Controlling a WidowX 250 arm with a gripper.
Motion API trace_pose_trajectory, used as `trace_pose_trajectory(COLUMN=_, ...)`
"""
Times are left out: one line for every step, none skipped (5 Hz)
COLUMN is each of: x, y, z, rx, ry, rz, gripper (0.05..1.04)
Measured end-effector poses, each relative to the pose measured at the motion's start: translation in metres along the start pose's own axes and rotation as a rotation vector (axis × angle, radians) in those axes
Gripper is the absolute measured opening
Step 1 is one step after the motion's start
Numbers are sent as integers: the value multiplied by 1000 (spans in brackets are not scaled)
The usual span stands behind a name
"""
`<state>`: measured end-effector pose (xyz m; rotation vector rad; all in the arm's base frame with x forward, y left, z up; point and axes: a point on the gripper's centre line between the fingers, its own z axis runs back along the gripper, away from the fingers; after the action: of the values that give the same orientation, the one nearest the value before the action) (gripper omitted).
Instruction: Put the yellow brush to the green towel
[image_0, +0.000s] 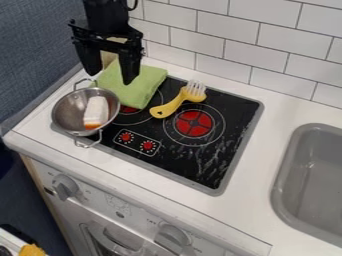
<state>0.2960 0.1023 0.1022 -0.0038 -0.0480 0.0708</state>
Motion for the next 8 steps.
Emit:
trace_pose_trajectory(x=-1, y=-1, z=-9, rx=-4, ry=29, rz=-4, gripper=1000)
trace_pose_trajectory(x=14, y=-21, z=-28, rx=76, ry=67, rz=-124, gripper=1000)
trace_pose_trajectory(x=35, y=-38, z=-41, rx=123, ry=48, rz=-196, gripper=1001)
trace_pose_trajectory(x=48, y=-49, z=-52, rx=161, ry=26, rz=-235, gripper=1001)
trace_pose_trajectory(x=57, y=-56, z=-64, rx=151, ry=19, rz=-231, gripper=1001)
trace_pose_trajectory(x=66, y=-67, z=-73, rx=91, ry=-9, rz=-241, gripper=1001)
trace_pose_trajectory(x=71, y=-73, z=-85, rx=52, ry=3, rz=-254, gripper=1001)
trace_pose_trajectory(x=75, y=-75, z=-96, rx=48, ry=31, rz=-266, gripper=998)
